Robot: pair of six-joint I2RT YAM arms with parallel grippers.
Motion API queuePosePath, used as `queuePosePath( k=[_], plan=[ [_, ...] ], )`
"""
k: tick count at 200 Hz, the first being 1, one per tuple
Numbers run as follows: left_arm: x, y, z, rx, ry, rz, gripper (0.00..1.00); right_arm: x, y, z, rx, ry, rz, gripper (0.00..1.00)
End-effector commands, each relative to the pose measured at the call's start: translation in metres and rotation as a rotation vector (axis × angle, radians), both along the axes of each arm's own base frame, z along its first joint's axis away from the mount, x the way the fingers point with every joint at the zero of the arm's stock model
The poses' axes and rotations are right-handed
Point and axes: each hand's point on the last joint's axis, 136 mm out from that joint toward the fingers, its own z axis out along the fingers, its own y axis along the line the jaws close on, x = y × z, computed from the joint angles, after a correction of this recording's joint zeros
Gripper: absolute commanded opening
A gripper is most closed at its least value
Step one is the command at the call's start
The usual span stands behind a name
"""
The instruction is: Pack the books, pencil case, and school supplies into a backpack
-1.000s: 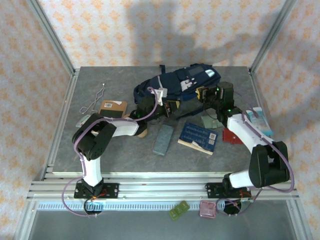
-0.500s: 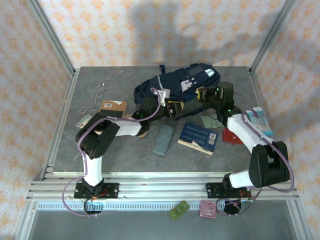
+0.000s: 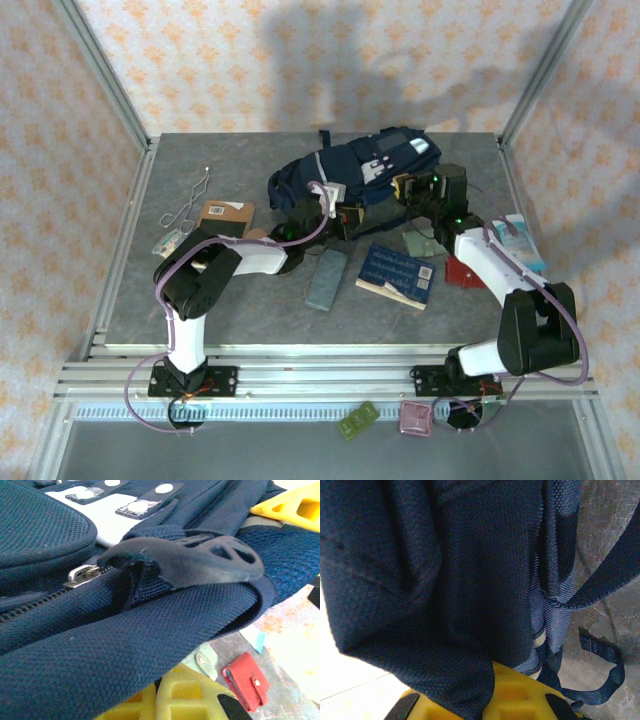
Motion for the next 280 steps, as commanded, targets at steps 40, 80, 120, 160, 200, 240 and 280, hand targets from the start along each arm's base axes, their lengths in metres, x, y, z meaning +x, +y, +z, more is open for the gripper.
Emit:
queuePosePath(
  k=[40, 80, 120, 160, 200, 240, 280],
  plan=[
    [-0.005, 0.029, -0.010, 0.149, 0.028, 0.072, 0.00, 0.001, 0.002, 0.037, -0.026, -0.124, 0.020, 0.00],
    [-0.016, 0.056, -0.025, 0.225, 0.065, 0.103, 0.00, 0.007, -0.025, 0.016, -0.109, -0.102, -0.054, 0.00],
    [-0.019, 0.094, -0.034, 0.383, 0.088, 0.195, 0.00, 0.011, -0.052, -0.005, -0.153, -0.071, -0.100, 0.00],
    [-0.024, 0.126, -0.032, 0.549, 0.085, 0.272, 0.00, 0.020, -0.072, -0.049, -0.211, 0.013, -0.096, 0.00],
    [-0.028, 0.113, -0.016, 0.552, 0.063, 0.218, 0.00, 0.044, -0.091, -0.102, -0.301, 0.096, -0.074, 0.00],
    [-0.036, 0.061, -0.010, 0.534, 0.056, 0.095, 0.00, 0.057, -0.068, -0.116, -0.278, 0.138, 0.111, 0.33],
    [-0.023, 0.046, 0.004, 0.492, 0.048, 0.102, 0.00, 0.015, -0.062, -0.084, -0.306, 0.102, 0.156, 0.58]
  ],
)
